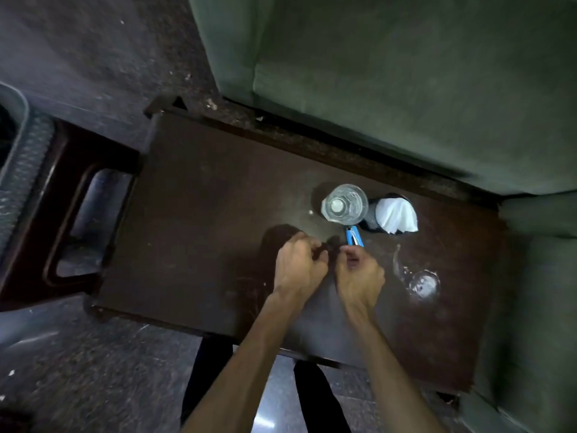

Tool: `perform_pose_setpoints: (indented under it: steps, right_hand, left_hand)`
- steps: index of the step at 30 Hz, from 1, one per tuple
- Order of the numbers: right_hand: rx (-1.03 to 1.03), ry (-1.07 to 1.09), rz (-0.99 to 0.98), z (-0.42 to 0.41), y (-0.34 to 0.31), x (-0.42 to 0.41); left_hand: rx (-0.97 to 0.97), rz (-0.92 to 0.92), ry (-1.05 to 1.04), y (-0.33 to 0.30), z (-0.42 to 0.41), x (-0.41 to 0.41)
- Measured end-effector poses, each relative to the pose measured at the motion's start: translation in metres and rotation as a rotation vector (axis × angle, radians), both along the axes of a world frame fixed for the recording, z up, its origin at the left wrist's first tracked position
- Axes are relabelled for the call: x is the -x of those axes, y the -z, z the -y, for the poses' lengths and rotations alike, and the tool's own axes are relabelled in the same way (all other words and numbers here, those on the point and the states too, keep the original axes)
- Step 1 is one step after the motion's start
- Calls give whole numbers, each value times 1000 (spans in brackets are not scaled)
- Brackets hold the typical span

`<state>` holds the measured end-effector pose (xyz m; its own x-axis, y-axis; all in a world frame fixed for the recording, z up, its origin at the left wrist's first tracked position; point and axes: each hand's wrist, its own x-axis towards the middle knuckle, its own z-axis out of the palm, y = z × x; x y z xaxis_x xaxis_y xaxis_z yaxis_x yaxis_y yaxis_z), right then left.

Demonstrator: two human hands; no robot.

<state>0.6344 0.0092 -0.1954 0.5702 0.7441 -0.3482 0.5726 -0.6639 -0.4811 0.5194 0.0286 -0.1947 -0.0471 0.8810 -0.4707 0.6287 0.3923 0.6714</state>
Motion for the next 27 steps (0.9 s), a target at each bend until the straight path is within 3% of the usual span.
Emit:
perform_pose_setpoints:
  steps: [7,17,21,27]
  right_hand:
    - [118,-37,71,-4,11,-48]
    - [187,-143,143,-18,37,-29]
    - [145,-96,45,-13,29,-2]
    - [10,-258,-241,0,11,80]
  left_hand:
    - [84,16,51,8,4,-56]
    - [74,-14,-3,21,5,-24]
    - [44,-2,-99,20,9,6]
    - [2,56,-305,7,18,80]
